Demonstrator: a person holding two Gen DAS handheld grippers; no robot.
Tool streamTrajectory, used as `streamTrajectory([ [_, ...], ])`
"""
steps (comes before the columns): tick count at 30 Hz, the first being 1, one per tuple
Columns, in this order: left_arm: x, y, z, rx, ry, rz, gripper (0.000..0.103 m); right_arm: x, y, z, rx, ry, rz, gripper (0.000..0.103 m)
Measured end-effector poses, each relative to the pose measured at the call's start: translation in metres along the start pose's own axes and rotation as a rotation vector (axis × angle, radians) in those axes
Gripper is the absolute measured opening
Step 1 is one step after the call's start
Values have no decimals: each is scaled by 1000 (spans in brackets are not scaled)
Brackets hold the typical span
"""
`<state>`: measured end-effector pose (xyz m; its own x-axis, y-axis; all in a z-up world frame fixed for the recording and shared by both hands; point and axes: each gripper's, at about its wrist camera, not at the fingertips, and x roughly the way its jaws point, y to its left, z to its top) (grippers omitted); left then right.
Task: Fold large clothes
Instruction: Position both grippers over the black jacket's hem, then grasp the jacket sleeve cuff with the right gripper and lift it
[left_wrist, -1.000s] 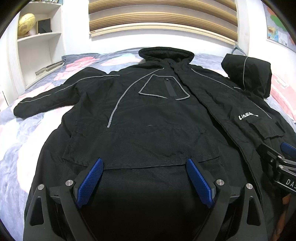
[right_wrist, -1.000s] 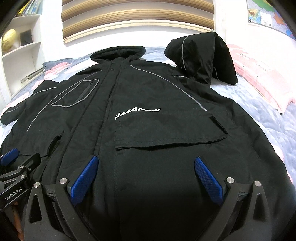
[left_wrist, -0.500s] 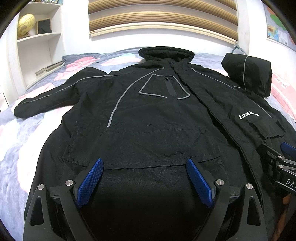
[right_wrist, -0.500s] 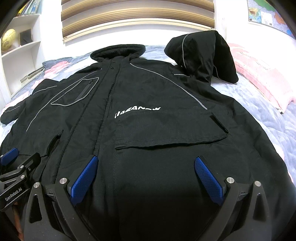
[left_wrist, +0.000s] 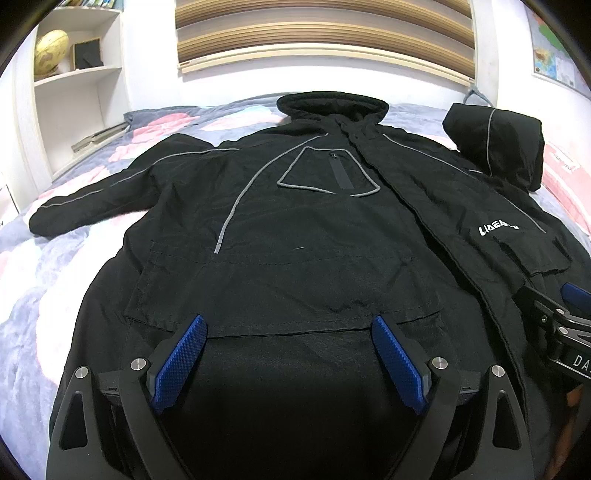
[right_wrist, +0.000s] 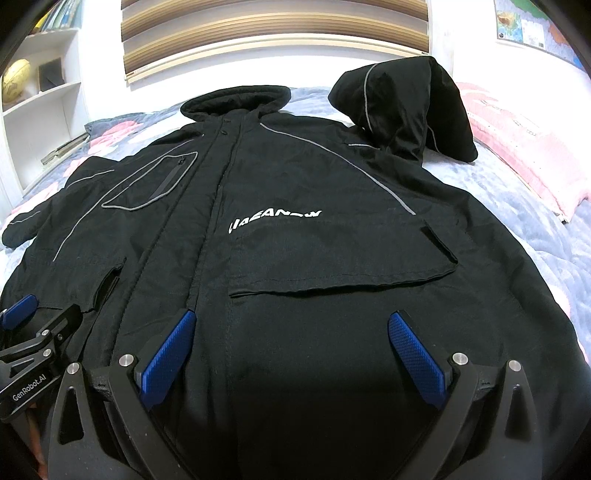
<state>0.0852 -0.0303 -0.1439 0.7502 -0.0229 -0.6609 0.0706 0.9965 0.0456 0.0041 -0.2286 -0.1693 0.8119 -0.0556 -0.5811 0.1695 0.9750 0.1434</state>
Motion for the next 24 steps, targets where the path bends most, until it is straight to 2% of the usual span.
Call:
streamTrajectory([
  [13,-1,-2,1,7,5,8,92,0,1,0,-2,3,-3,103],
  [16,-3,-3,5,11,28,20,92,-5,0,2,-12,24,14,103],
  [18,-12,-5,18,9,45,28,92,-16,-4,9,-6,39,72,103],
  [19,-19,-7,27,5,32,14,92,-31,-10,18,-9,13,111,103],
  [22,-52,-19,68,-12,-54,-35,92,-76,-31,53,-39,-85,128,103],
  [24,-63,-40,102,11,-83,-71,92,-96,-51,78,-55,-130,137,103],
])
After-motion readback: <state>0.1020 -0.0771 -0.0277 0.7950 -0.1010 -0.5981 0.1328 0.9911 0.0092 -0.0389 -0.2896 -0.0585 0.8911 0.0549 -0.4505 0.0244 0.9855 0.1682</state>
